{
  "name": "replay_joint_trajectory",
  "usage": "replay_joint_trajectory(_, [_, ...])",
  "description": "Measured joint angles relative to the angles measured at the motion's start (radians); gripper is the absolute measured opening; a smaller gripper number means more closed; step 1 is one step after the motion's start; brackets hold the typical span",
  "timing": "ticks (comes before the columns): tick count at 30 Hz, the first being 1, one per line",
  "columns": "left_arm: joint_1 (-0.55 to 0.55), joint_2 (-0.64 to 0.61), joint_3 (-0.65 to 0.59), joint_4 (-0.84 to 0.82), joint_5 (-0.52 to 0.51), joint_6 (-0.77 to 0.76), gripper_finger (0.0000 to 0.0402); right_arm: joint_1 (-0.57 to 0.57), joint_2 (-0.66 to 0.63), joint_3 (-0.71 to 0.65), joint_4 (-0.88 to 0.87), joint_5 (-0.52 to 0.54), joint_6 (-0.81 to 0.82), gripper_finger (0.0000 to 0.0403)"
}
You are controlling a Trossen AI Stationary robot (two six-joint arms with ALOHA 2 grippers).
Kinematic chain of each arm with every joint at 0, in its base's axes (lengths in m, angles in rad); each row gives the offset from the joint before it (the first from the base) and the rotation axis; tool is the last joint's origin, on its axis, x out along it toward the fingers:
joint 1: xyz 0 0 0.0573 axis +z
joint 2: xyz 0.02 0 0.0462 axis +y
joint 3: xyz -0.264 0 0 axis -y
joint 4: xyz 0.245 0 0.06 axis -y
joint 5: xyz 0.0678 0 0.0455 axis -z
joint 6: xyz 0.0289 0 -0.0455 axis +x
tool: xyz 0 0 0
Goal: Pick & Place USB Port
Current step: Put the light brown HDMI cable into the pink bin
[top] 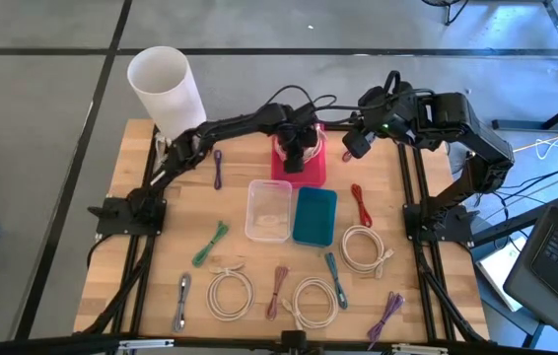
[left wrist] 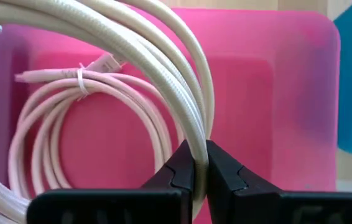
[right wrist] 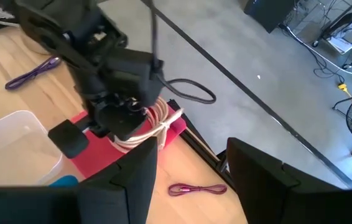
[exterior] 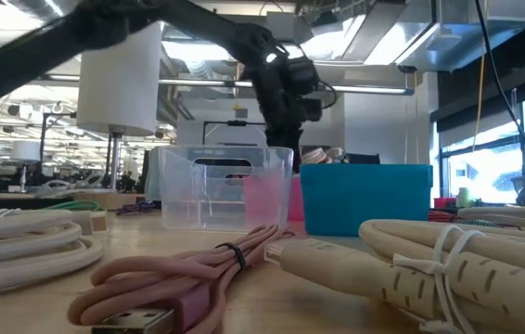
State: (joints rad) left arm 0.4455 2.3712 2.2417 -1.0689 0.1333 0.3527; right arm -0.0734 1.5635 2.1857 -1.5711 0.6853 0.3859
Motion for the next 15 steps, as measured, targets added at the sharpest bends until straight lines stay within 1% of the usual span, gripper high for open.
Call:
replay_joint_trajectory(2, [0.005, 0.04, 0.074, -0.086, 0.008, -0.005, 0.001, 0.0, 0.0, 0.0, 0.0, -0.015, 0.0, 0.0197])
replay_joint_trajectory(4, [0.009, 0.073, 0.11, -0.143, -0.009, 0.009, 0.001, 0.0, 0.0, 0.0, 0.0, -0.03, 0.0, 0.0197])
replay_joint_trajectory(6, [0.013, 0.094, 0.111, -0.166, -0.051, 0.019, 0.001, 0.0, 0.0, 0.0, 0.0, -0.032, 0.0, 0.0197])
replay_joint_trajectory(11, [0.024, 0.088, 0.076, -0.139, -0.046, 0.016, 0.001, 0.0, 0.0, 0.0, 0.0, -0.032, -0.001, 0.0197])
replay_joint_trajectory(15, [0.029, 0.089, 0.072, -0.12, -0.046, 0.01, 0.001, 0.0, 0.0, 0.0, 0.0, -0.032, -0.002, 0.0197])
